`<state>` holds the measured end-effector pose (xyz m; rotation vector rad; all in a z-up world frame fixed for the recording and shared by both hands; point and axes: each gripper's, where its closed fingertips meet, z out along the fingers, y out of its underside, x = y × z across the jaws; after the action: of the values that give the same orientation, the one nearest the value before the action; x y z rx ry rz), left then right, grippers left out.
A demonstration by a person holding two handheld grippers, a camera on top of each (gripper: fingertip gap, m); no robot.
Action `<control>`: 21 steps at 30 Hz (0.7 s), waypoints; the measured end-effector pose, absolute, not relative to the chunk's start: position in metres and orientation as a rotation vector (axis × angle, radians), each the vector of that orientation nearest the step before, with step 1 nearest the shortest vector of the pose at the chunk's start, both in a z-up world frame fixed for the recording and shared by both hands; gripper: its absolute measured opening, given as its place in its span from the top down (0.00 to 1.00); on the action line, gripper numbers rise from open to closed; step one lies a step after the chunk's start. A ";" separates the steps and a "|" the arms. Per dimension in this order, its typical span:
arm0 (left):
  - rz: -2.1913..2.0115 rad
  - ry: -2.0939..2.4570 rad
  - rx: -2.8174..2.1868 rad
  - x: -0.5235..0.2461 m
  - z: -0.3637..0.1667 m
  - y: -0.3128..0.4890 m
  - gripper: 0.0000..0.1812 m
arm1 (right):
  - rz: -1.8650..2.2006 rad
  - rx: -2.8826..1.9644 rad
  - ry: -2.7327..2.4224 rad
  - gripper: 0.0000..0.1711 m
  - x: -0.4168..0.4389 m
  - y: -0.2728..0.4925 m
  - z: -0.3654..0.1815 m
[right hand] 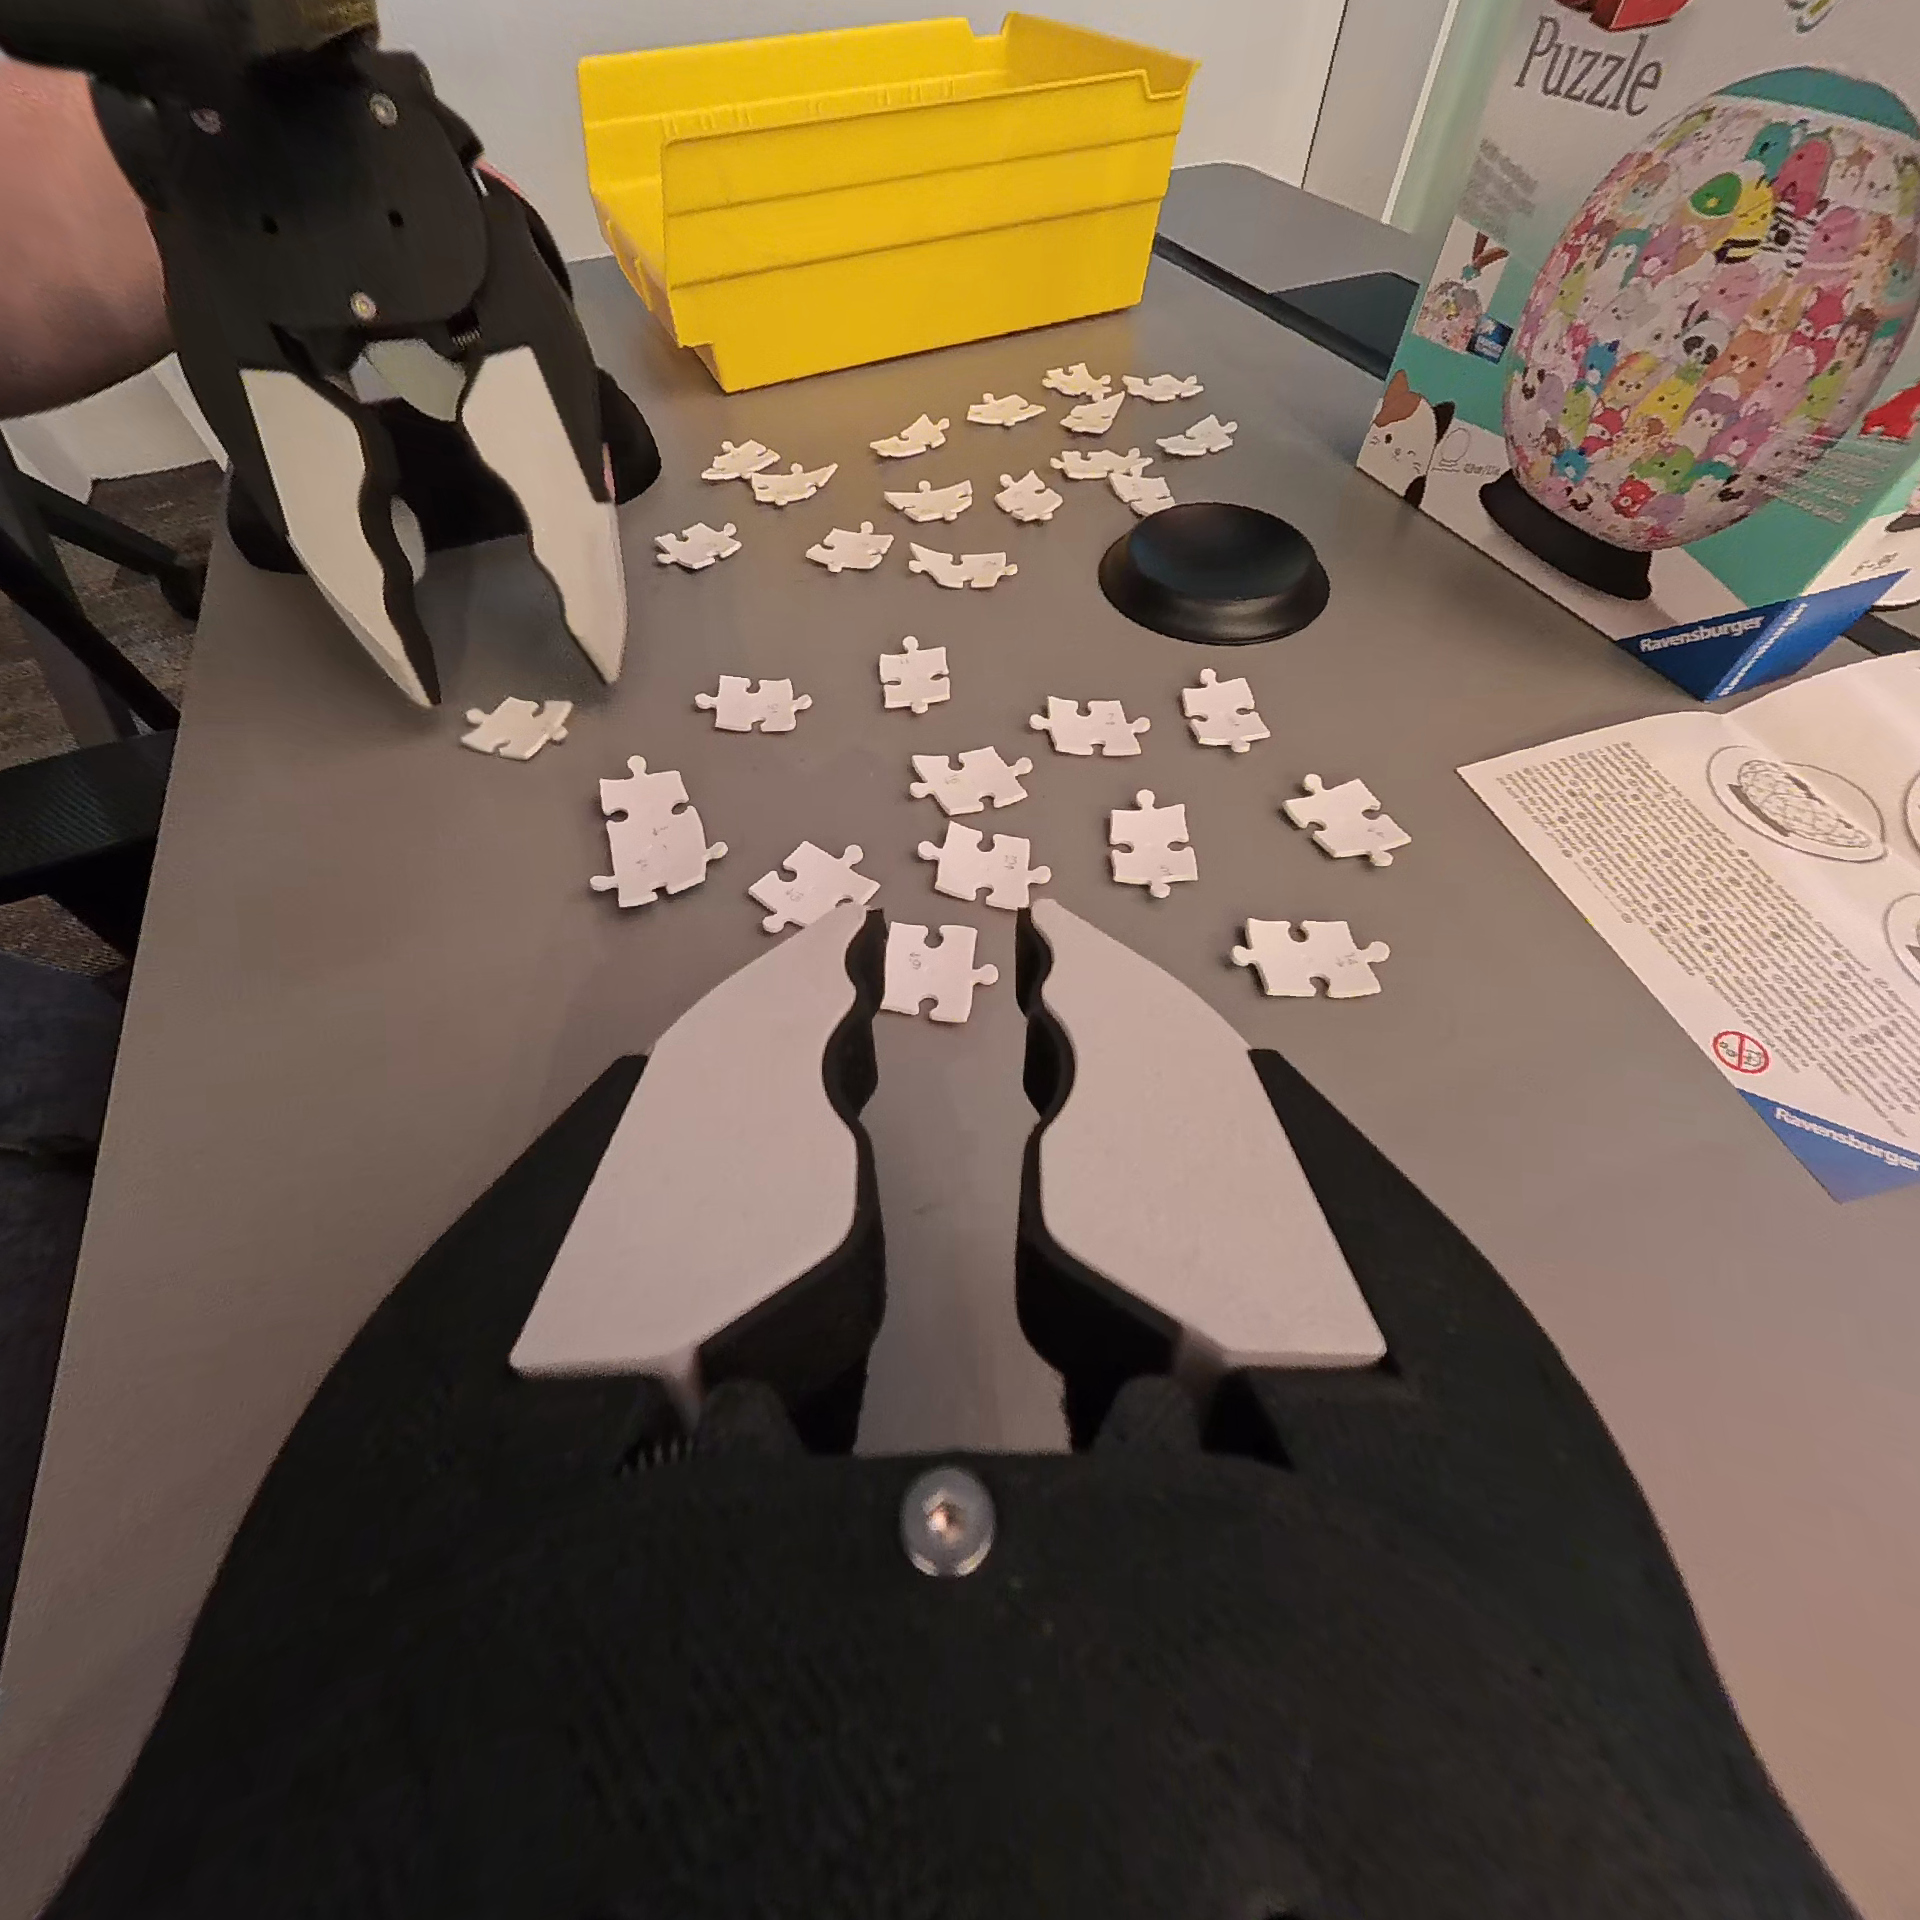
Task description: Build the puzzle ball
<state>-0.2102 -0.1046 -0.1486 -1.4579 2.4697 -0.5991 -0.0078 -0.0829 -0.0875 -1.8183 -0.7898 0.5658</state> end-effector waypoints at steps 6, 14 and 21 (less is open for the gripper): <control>-0.661 2.148 -1.675 -0.209 -0.133 -0.093 0.66 | 0.568 -1.816 -0.784 0.85 -0.007 -0.083 -0.087; -0.576 1.759 -1.989 -0.215 -0.152 -0.098 0.61 | 0.558 -1.820 -0.799 0.85 -0.009 -0.083 -0.088; -0.482 1.722 -1.990 -0.215 -0.158 -0.097 0.63 | 0.559 -1.815 -0.796 0.85 -0.009 -0.083 -0.087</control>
<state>-0.2155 -0.0969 -0.1577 -1.9895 1.7219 -0.4818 -0.0091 -0.0831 -0.0875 -1.8151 -0.7955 0.5591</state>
